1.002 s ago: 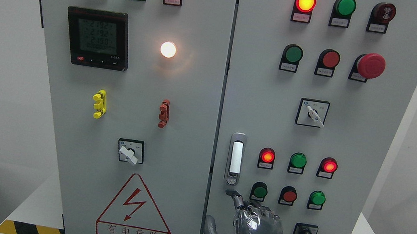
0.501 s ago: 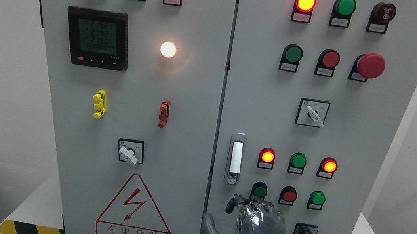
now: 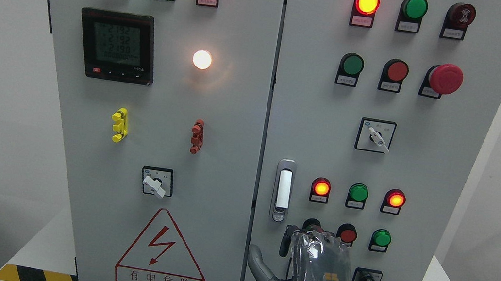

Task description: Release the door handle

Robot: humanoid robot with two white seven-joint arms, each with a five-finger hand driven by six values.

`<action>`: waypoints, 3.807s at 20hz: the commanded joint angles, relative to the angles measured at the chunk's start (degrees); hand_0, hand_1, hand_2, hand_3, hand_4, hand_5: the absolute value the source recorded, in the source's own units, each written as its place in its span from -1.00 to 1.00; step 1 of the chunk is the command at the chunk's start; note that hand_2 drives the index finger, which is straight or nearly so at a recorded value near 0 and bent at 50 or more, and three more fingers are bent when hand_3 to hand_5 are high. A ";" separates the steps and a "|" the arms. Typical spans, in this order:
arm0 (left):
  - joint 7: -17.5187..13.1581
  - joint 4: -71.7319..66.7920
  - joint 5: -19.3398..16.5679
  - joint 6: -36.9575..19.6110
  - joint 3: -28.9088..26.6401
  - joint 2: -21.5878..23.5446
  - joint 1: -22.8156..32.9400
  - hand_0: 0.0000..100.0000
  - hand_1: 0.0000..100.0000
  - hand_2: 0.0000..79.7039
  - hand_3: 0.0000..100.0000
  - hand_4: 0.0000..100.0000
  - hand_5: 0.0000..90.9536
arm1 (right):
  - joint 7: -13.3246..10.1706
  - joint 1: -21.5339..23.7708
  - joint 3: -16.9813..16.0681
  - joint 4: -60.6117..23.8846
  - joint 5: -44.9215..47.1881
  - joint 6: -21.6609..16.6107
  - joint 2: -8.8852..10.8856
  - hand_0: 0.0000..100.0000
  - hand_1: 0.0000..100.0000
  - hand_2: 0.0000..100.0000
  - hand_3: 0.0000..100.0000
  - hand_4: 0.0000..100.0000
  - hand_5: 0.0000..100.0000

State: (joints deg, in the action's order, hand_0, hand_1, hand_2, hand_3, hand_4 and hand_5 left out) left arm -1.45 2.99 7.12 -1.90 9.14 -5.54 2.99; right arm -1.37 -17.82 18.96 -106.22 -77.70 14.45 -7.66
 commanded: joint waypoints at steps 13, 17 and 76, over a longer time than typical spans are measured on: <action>-0.05 0.00 0.00 0.23 0.00 0.00 0.00 -1.00 -1.00 -0.89 -0.79 -0.98 -1.00 | 0.22 -5.74 -0.59 1.28 0.27 2.08 -0.07 -0.65 -0.16 0.48 0.96 0.51 0.33; -0.05 0.00 0.00 0.23 0.00 0.00 0.00 -1.00 -1.00 -0.89 -0.79 -0.98 -1.00 | 0.22 -7.05 -0.77 2.33 0.27 2.25 -0.07 -0.65 -0.15 0.48 0.96 0.51 0.34; -0.05 0.00 0.00 0.32 0.00 0.00 0.00 -1.00 -1.00 -0.89 -0.79 -0.99 -1.00 | -0.13 -8.73 -3.40 4.44 0.80 2.25 -0.34 -0.25 -0.15 0.45 0.95 0.50 0.34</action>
State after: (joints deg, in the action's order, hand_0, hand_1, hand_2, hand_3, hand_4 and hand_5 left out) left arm -1.45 2.99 7.12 -1.59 9.14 -5.54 2.99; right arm -1.29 -26.78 15.91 -101.61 -76.89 16.73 -7.83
